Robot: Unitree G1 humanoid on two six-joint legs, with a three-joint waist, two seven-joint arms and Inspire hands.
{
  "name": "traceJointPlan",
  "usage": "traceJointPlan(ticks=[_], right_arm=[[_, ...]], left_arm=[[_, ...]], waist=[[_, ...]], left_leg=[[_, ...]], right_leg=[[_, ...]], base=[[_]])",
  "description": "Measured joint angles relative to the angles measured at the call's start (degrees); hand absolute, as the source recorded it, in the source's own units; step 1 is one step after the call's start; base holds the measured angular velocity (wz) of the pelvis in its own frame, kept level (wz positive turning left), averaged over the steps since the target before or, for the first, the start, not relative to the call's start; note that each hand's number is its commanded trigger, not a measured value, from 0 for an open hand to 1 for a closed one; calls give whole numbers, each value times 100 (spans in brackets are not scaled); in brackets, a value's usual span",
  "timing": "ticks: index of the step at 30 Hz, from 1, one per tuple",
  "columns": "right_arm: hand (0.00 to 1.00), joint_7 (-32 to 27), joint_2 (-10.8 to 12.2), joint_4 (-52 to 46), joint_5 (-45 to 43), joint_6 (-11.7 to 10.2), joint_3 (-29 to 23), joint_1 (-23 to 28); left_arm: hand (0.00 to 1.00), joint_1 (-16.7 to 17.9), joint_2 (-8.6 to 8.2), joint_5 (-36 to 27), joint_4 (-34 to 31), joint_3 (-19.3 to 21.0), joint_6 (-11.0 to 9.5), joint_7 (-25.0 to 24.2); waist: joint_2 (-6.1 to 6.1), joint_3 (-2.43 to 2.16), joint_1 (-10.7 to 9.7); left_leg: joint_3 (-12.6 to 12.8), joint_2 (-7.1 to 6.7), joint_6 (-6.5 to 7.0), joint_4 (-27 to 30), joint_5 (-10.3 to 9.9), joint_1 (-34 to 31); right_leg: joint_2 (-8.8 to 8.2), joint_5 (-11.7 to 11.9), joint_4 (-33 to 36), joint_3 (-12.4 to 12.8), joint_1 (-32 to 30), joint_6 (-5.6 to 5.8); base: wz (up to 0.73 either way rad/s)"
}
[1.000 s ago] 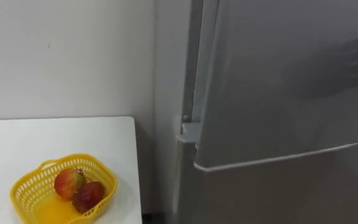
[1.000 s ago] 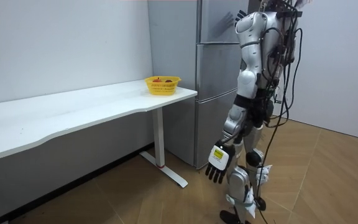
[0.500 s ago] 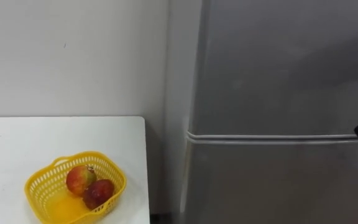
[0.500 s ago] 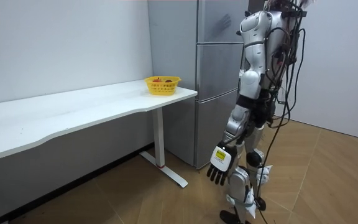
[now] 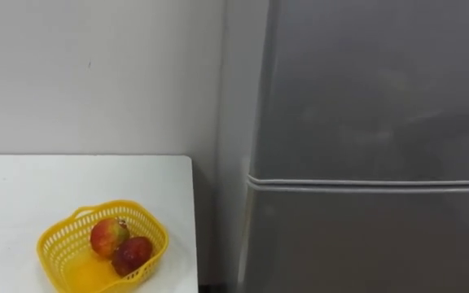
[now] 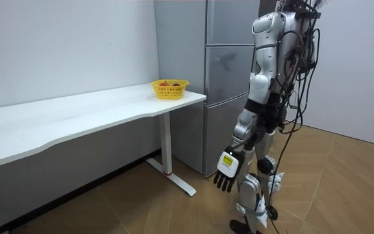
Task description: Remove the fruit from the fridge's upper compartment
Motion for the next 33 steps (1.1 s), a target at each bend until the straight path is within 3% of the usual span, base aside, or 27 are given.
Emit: traceJointPlan(ticks=[1, 3, 5, 8, 15, 19, 20, 23, 27, 33], right_arm=[[0, 140, 137, 520, 171, 132, 107, 17], [0, 313, 189, 1754, 361, 179, 362, -53], [0, 482, 253, 2426, 608, 246, 537, -90], [0, 754, 389, 3082, 937, 291, 719, -202], [0, 1472, 460, 3818, 1269, 280, 1178, -359], [0, 2001, 551, 4377, 1314, 352, 1407, -361], [0, 2134, 572, 4471, 1277, 409, 1492, -373], [0, 2392, 573, 4669, 1258, 529, 1782, -386], [0, 2699, 575, 4821, 1241, 631, 2065, -467], [0, 2954, 594, 4886, 1084, 750, 2080, -459]], left_arm=[[0, -4, -25, -1, 0, 0, 28, 1], [0, -59, -33, 4, 5, 1, 42, 0], [0, -102, -33, 1, -23, 0, 43, 0], [0, -164, -52, 14, -67, -12, 42, -18], [0, -156, -33, 136, -75, -36, 58, -25], [0, -114, -67, 177, -77, -98, 265, -23], [0, -113, -69, 247, -72, -131, 297, -19], [0, -85, -72, 261, -61, -353, 357, -18], [0, -124, -84, 261, 39, -671, 468, -21], [0, -185, -151, 278, 42, -778, 609, -33]], waist=[[59, 15, 11], [224, 35, 35], [295, 26, 76], [290, 29, 109], [191, 61, 255], [195, 51, 224], [236, 33, 237], [289, 69, 270], [395, 71, 254], [392, 77, 241]], left_leg=[[-6, -6, 1, -24, 0, 0], [-15, -18, 3, -73, 1, 86], [-32, -24, 2, -73, 2, 100], [-75, -27, -4, -38, 7, 90], [-95, -34, -6, 1, 5, 108], [-287, -70, -9, -2, -1, 107], [-345, -83, -9, 1, -1, 111], [-365, -97, -8, -1, -2, 174], [-375, -113, -2, 1, -3, 200], [-394, -120, 11, -12, -12, 281]], right_leg=[[-3, 0, -4, 1, 0, 0], [-9, 1, -30, 10, 62, 5], [-13, -23, -31, -6, 87, 12], [-17, -40, -54, -49, 108, 6], [-10, -40, -141, -50, 138, 11], [-35, -46, -236, -216, 274, 24], [-41, -56, -239, -246, 304, 35], [-54, -64, -243, -260, 369, 45], [-71, -68, -230, -253, 397, 50], [-70, -107, -219, -214, 462, 60]], base=[[0], [0], [5], [9], [2], [24], [23], [4], [0], [0]])
